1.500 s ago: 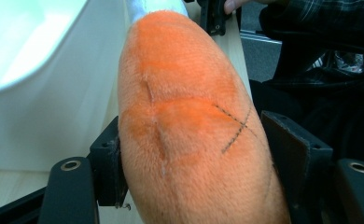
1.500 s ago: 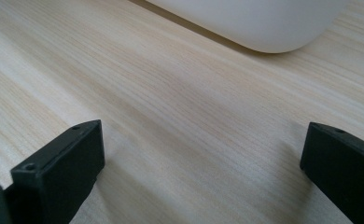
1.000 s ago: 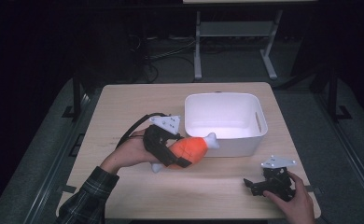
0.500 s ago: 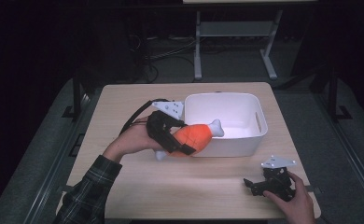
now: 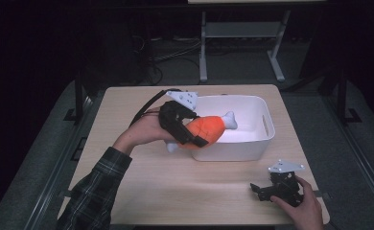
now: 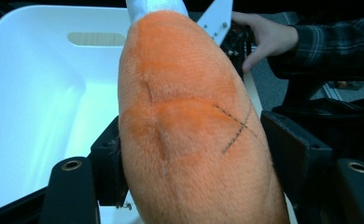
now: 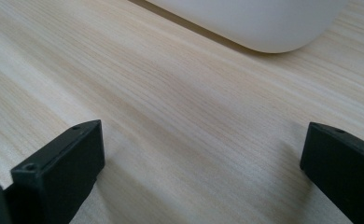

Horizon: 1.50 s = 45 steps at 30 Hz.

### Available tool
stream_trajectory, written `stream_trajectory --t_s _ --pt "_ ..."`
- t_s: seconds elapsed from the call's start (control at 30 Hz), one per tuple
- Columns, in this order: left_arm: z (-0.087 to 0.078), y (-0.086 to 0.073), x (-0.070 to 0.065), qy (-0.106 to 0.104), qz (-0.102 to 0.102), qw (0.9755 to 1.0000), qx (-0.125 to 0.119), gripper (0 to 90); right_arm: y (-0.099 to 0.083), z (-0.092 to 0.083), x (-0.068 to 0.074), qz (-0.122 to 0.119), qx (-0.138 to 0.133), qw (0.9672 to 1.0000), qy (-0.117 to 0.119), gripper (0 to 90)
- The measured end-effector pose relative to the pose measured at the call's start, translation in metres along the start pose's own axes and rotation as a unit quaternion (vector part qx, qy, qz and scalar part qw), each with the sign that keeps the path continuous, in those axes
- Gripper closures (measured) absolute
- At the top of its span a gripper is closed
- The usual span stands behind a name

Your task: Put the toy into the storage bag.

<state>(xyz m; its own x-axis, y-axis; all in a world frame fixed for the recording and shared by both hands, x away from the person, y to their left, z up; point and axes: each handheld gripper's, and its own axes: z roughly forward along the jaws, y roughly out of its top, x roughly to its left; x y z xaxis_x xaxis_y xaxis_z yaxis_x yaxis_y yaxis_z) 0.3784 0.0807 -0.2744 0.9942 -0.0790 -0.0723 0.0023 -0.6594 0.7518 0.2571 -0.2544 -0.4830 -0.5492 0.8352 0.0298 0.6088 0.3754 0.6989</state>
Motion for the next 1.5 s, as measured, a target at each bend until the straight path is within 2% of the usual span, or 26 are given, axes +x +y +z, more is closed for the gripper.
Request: stream_trajectory --t_s 0.3,0.7,0.87,1.0,1.17,1.5 --pt "0.006 0.014 0.017 0.006 0.004 0.9999 0.008 30.5 0.000 0.000 0.000 0.002 0.001 1.0000 0.001 0.0" --pt "0.023 0.030 0.041 -0.004 0.016 0.9997 0.015 30.5 0.000 0.000 0.000 0.000 0.001 1.0000 0.000 0.0" --pt "0.032 0.035 0.049 -0.009 0.011 0.9998 0.010 30.5 0.000 0.000 0.000 0.000 0.001 1.0000 0.000 0.0" --pt "0.040 0.040 0.057 -0.011 0.022 0.9993 0.027 30.5 0.000 0.000 0.000 0.001 0.001 1.0000 0.000 0.0" --pt "0.052 0.042 0.061 -0.022 0.019 0.9993 0.025 30.5 0.000 0.000 0.000 0.001 0.001 1.0000 0.000 0.0" --pt "0.075 0.042 0.067 -0.027 0.028 0.9981 0.048 30.3 0.000 0.000 0.000 0.001 0.001 1.0000 0.001 0.0"
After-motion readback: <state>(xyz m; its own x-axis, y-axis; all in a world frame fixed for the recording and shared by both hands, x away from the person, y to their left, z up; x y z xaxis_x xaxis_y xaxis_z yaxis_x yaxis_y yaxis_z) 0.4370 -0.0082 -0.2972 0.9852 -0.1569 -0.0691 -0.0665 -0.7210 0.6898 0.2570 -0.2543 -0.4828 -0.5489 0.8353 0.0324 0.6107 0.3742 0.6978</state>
